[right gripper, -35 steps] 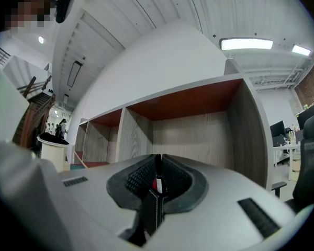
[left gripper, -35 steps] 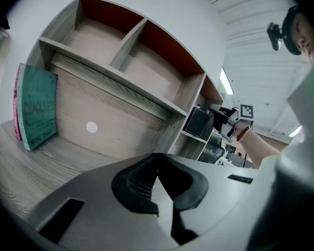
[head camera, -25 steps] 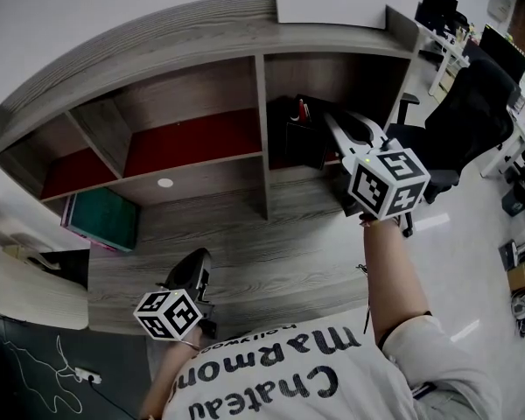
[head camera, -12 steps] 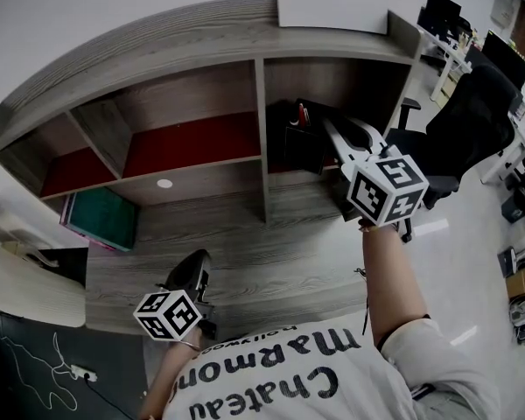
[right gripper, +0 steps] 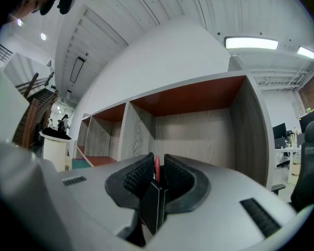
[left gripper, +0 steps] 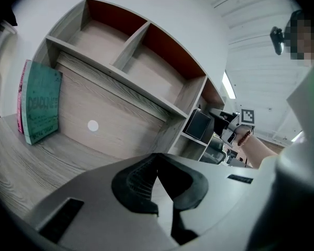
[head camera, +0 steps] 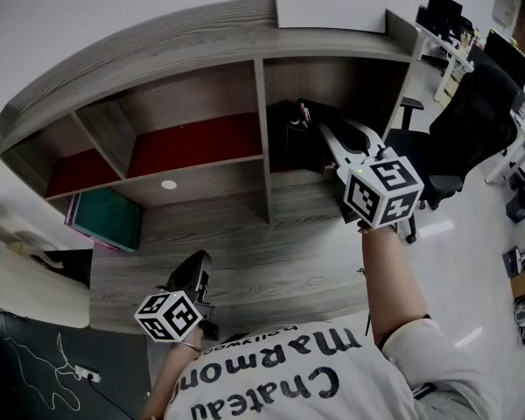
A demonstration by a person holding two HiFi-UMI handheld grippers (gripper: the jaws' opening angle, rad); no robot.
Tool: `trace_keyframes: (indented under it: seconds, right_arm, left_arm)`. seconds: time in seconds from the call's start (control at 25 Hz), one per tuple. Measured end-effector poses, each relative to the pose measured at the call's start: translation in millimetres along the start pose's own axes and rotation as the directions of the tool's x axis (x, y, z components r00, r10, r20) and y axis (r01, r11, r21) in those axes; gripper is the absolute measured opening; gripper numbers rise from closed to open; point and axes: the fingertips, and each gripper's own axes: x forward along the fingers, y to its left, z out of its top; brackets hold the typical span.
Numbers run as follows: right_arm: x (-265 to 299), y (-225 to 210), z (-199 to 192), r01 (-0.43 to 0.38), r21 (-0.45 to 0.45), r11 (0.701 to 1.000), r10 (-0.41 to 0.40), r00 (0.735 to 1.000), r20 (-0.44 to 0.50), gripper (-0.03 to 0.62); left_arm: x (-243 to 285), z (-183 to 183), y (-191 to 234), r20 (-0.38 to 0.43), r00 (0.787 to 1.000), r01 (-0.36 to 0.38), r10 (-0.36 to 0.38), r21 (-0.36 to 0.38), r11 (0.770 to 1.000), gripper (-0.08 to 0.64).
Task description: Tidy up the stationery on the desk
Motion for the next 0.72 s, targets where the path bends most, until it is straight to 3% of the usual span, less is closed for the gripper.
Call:
trace_keyframes:
  seconds: [0.72]
  right_arm:
    - [-34.7,20.3,-7.7,0.008,0.035,0.999,-0.007,1.0,-0.018,0.063]
  left_arm:
    - [0.7,13.9,-30.4,0.007,0.995,0.099,-0.099,0.051,0.994,0.014]
